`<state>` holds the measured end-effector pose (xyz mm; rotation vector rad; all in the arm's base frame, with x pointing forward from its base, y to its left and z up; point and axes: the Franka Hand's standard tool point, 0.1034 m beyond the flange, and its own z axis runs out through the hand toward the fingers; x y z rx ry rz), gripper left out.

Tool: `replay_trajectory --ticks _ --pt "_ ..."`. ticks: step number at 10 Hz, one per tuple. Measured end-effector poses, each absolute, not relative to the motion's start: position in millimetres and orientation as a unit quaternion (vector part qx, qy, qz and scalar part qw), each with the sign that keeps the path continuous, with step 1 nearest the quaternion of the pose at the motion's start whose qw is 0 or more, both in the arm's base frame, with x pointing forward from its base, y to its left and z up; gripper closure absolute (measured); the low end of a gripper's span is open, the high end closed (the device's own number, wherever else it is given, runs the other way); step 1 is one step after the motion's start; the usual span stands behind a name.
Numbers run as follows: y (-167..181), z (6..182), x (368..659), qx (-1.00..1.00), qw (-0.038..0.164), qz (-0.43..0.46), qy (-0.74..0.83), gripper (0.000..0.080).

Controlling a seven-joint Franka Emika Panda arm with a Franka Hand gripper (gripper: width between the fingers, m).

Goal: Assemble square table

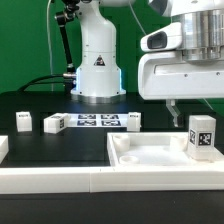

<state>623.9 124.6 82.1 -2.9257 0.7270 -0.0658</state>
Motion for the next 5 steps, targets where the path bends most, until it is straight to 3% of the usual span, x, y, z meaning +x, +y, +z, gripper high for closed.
replay_trajectory --ticks 5 --pt "123.3 81.8 623.9 -0.996 0.053 -0.033 0.062 0.0151"
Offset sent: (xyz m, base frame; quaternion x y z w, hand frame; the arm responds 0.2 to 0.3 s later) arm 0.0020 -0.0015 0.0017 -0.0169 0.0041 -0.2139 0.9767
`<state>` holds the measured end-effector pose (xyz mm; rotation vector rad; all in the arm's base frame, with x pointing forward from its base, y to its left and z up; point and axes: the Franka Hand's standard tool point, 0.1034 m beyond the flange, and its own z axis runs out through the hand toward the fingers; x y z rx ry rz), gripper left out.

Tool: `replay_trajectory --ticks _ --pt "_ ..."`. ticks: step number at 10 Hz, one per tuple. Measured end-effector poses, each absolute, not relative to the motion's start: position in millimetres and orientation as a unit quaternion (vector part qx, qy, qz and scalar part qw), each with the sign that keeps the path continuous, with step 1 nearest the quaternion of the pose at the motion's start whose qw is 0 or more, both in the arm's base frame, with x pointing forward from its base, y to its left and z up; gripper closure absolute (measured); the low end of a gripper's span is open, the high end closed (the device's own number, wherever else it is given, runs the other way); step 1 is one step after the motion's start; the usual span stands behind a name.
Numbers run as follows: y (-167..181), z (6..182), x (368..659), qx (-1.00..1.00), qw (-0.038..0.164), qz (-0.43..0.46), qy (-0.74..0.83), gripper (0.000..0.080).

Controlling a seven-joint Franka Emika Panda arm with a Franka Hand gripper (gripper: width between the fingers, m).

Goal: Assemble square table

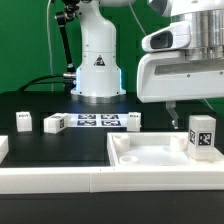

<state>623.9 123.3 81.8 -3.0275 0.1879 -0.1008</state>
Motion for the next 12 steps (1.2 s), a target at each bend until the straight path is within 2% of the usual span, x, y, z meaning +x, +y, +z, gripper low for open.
replay_trajectory --ticks 3,6,7,8,9,12 --pt "121.9 81.7 624.0 -0.997 0.038 -0.039 -0.052 0.0151" --pt "120.6 81.6 624.1 -0.997 0.038 -0.039 -0.058 0.0153" --pt "120.5 81.5 624.1 -0.997 0.038 -0.039 -0.058 0.0322" --pt "120.5 81.5 624.1 -0.997 0.039 -0.039 -0.055 0.0457" --pt "118.6 81.5 624.5 -0.997 0.038 -0.039 -0.046 0.051" --pt "118.3 81.4 624.6 -0.998 0.042 -0.036 0.024 0.051"
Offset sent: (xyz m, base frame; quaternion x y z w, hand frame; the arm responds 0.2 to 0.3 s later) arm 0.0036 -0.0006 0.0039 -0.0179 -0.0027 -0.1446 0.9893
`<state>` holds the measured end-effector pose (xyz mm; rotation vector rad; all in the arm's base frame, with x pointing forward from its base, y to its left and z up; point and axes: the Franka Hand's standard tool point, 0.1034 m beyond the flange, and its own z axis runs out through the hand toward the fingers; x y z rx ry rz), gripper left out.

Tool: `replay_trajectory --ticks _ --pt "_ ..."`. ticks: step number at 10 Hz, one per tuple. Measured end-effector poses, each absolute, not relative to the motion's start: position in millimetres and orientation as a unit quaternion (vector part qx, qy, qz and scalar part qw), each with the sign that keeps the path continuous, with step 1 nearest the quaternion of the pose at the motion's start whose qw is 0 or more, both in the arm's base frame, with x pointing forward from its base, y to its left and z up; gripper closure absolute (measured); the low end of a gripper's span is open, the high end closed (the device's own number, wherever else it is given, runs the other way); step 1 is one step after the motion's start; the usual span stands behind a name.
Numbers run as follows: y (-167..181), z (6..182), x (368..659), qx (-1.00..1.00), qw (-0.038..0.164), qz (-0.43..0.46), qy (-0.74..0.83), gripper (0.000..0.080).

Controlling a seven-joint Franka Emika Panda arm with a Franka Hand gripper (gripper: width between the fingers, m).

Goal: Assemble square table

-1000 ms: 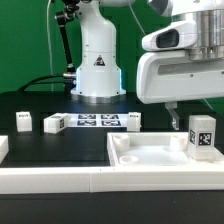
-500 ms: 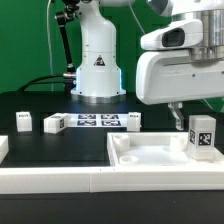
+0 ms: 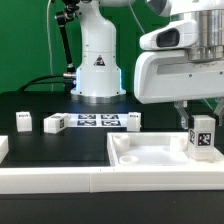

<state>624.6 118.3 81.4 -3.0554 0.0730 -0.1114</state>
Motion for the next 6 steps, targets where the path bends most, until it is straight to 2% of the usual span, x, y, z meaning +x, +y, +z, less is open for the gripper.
replay_trajectory --ticks 5,6 --pt "118.1 80.5 622.8 -0.974 0.049 -0.026 0.218 0.0509" --pt "117.4 80.4 622.9 -0.96 0.057 -0.022 0.275 0.0509"
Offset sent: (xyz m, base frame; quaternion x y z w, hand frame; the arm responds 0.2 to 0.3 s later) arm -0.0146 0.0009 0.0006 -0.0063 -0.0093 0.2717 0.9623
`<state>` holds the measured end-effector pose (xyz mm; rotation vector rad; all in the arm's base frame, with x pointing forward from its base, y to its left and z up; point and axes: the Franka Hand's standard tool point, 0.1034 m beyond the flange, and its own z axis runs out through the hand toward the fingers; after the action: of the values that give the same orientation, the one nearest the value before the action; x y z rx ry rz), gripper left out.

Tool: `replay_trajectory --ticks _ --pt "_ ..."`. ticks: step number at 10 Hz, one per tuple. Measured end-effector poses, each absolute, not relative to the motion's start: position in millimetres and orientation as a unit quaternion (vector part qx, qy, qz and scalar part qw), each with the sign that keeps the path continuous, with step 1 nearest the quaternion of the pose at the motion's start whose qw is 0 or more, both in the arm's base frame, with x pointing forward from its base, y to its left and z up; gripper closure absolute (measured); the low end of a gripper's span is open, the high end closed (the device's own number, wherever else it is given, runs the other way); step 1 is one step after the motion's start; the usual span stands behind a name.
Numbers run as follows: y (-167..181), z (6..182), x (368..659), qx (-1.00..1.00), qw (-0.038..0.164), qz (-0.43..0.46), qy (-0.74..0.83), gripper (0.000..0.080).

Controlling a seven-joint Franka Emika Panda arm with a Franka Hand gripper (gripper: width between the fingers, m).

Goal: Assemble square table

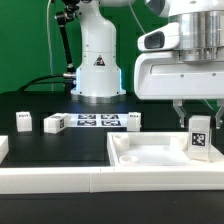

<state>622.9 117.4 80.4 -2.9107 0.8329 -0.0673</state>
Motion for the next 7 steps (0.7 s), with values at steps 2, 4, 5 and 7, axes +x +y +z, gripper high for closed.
replay_trajectory --ticks 2,4,5,7 --pt "118.2 80.0 622.3 -0.933 0.061 -0.016 0.355 0.0509" --pt "121.5 79.7 620.2 -0.894 0.064 -0.008 0.443 0.0509" --pt "122.3 79.7 620.1 -0.881 0.065 -0.006 0.469 0.0509" --pt "124.5 80.0 620.1 -0.831 0.072 0.005 0.551 0.0509"
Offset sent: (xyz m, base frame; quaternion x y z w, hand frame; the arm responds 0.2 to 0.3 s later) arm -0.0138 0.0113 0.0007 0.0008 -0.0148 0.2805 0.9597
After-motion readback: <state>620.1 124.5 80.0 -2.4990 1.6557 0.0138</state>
